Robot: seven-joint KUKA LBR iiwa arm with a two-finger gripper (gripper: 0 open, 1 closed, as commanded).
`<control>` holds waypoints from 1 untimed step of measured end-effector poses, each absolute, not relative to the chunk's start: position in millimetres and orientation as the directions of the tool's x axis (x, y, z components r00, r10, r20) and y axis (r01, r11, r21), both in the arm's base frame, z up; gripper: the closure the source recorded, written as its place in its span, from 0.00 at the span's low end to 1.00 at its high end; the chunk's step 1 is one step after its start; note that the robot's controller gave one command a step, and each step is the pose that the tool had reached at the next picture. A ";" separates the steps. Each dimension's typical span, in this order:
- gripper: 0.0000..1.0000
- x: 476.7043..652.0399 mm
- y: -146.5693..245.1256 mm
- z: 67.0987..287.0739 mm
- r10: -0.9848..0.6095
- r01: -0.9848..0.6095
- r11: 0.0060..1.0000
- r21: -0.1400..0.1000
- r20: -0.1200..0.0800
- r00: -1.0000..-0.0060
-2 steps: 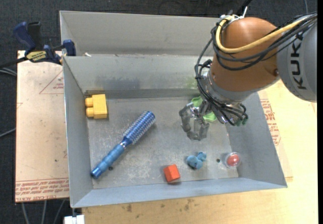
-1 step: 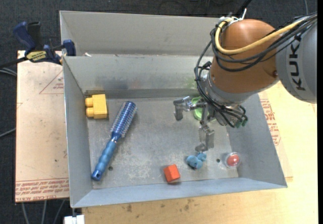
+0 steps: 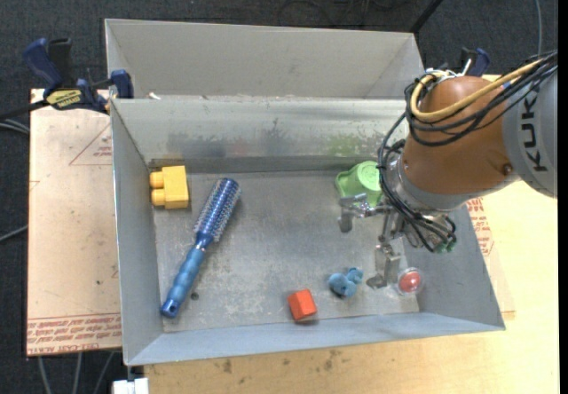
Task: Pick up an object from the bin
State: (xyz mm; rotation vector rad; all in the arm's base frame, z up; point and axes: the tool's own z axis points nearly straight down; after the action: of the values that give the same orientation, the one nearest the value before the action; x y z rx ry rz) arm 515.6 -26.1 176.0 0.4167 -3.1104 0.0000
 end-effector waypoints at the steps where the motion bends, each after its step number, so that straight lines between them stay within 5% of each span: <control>1: 0.00 489.5 -18.8 71.1 -0.292 -0.292 0.956 0.000 -0.006 -0.956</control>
Offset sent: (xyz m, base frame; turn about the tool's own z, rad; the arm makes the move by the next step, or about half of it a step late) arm -0.0272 0.0064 -0.1022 -0.0304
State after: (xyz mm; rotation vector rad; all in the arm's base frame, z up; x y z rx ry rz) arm 489.5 -18.8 71.1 0.4651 -3.1127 -0.0020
